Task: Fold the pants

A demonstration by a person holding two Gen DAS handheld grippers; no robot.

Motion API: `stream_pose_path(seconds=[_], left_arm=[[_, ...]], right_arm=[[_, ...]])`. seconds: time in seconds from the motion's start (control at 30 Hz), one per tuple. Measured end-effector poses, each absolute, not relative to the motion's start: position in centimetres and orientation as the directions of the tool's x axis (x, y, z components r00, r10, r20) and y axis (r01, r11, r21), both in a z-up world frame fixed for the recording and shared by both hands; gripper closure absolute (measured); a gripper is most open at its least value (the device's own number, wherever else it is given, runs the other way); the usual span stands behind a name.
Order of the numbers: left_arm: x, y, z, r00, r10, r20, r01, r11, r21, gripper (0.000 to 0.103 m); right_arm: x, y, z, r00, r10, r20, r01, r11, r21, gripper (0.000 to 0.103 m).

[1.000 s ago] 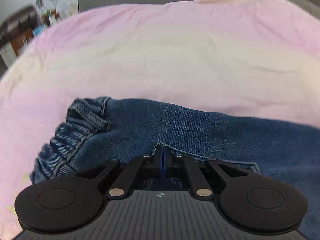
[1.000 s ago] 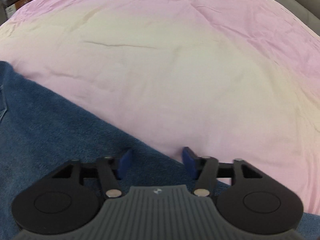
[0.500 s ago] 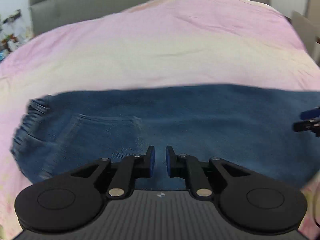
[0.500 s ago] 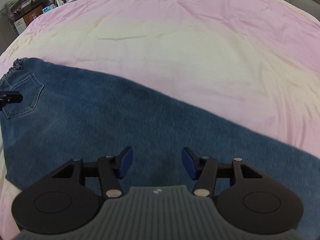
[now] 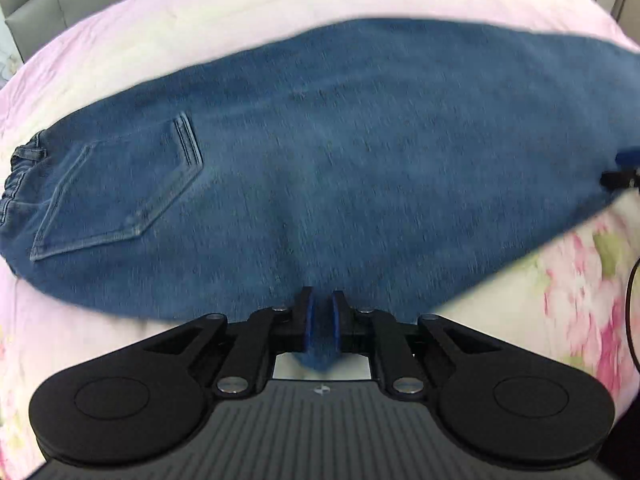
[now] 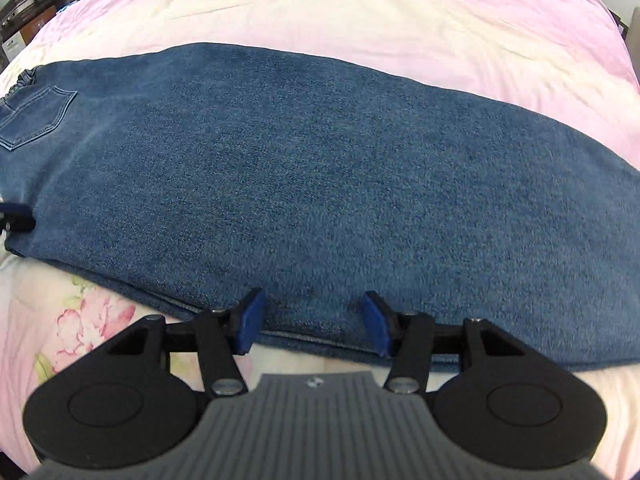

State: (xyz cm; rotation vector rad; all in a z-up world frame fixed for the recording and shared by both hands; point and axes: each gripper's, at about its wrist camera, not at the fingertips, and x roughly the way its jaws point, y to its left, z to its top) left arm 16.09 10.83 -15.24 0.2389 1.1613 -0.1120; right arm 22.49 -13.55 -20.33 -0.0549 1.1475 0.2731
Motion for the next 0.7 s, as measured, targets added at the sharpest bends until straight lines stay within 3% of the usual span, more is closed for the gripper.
stream_pose_path(seconds=[0.1, 0.2, 0.33, 0.53, 0.7], left_arm=[[15.8, 10.8, -14.9, 0.411, 0.035, -0.911, 0.217, 0.967, 0.135, 0.090], [15.9, 10.4, -13.5, 0.420, 0.025, -0.907, 0.215, 0.968, 0.126, 0.091], [16.1, 8.7, -11.5, 0.459, -0.057, -0.887, 0.212, 0.976, 0.047, 0.091], [17.5, 2.5, -10.8, 0.485, -0.131, -0.865, 0.306, 0.952, 0.028, 0.090], [18.9, -1.3, -11.5, 0.482, -0.162, -0.861, 0.330, 0.944, 0.007, 0.090]], right_arm=[[22.1, -13.4, -20.2, 0.381, 0.212, -0.900, -0.225, 0.965, 0.133, 0.055], [21.6, -15.5, -19.4, 0.391, 0.229, -0.891, -0.186, 0.968, 0.167, 0.066], [19.8, -20.7, -18.0, 0.444, 0.206, -0.872, -0.064, 0.978, 0.198, 0.065], [17.6, -31.8, -16.1, 0.508, 0.089, -0.856, 0.196, 0.956, 0.216, 0.065], [17.0, -41.2, -16.8, 0.530, 0.066, -0.845, 0.436, 0.834, 0.339, 0.064]])
